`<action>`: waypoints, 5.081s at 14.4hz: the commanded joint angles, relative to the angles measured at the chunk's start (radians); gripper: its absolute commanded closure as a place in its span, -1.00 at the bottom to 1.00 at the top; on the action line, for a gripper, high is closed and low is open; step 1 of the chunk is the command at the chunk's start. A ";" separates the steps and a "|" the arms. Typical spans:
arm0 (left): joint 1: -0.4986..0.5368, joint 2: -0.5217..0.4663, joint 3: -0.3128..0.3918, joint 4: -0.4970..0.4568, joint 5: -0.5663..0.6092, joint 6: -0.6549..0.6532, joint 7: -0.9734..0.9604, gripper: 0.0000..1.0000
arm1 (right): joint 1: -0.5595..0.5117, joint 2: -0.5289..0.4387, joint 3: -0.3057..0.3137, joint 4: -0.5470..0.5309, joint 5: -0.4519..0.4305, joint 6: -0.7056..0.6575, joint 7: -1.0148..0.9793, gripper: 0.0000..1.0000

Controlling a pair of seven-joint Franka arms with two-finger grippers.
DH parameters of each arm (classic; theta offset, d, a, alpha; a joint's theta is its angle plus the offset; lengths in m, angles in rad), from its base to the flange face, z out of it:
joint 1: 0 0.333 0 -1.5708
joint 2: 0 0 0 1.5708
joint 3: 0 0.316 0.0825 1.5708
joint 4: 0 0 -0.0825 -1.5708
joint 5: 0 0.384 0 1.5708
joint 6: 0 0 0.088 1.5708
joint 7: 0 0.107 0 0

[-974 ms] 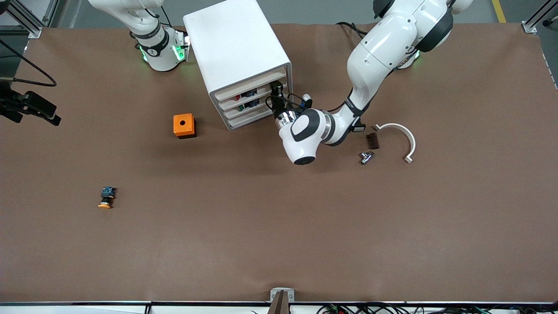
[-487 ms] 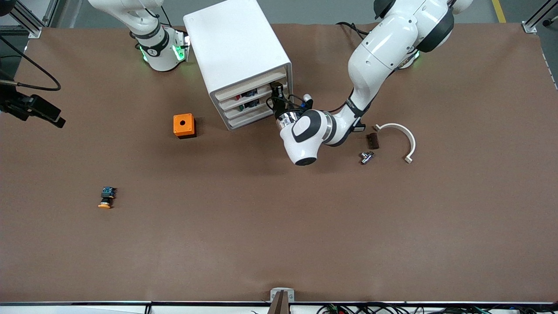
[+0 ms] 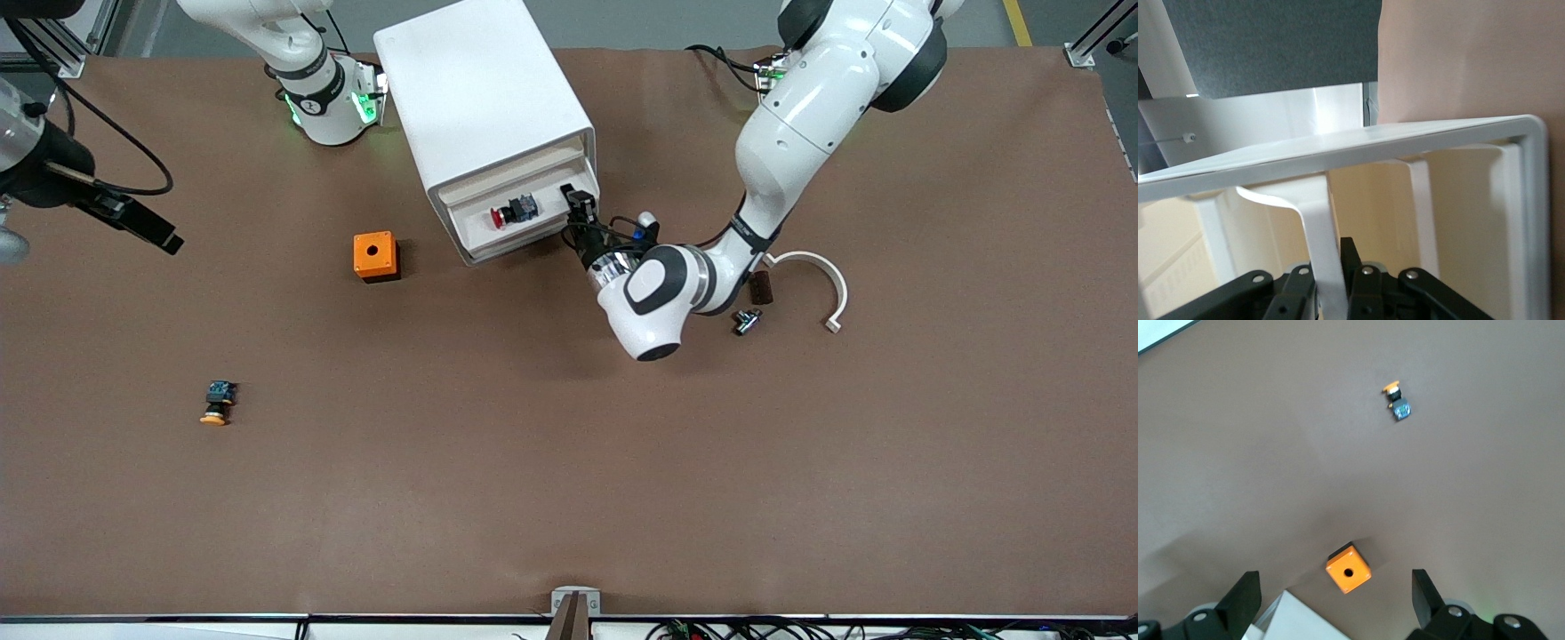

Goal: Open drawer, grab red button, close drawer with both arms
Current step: 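Pull the drawer open with the left gripper while the right gripper rises, then reach the right gripper into the open drawer toward the red button, then grasp the red push-button switch with the right gripper, then lift the red button out with the right gripper while the left gripper pushes the drawer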

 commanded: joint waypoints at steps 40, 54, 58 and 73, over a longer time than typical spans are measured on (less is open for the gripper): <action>0.115 -0.144 0.071 0.245 0.521 0.257 1.037 -1.00 | 0.740 0.329 -0.010 -0.236 -0.132 0.579 1.295 -1.00; 0.063 -0.160 0.069 0.242 0.873 0.436 1.088 -1.00 | 0.784 0.389 -0.008 -0.263 -0.209 0.674 1.383 1.00; 0.031 -0.167 0.069 0.235 0.991 0.463 1.089 -1.00 | 0.772 0.383 -0.010 -0.247 -0.207 0.665 1.378 1.00; -0.101 -0.235 0.055 0.113 1.021 0.453 1.080 -1.00 | 0.401 0.220 -0.016 -0.201 -0.037 0.467 0.404 1.00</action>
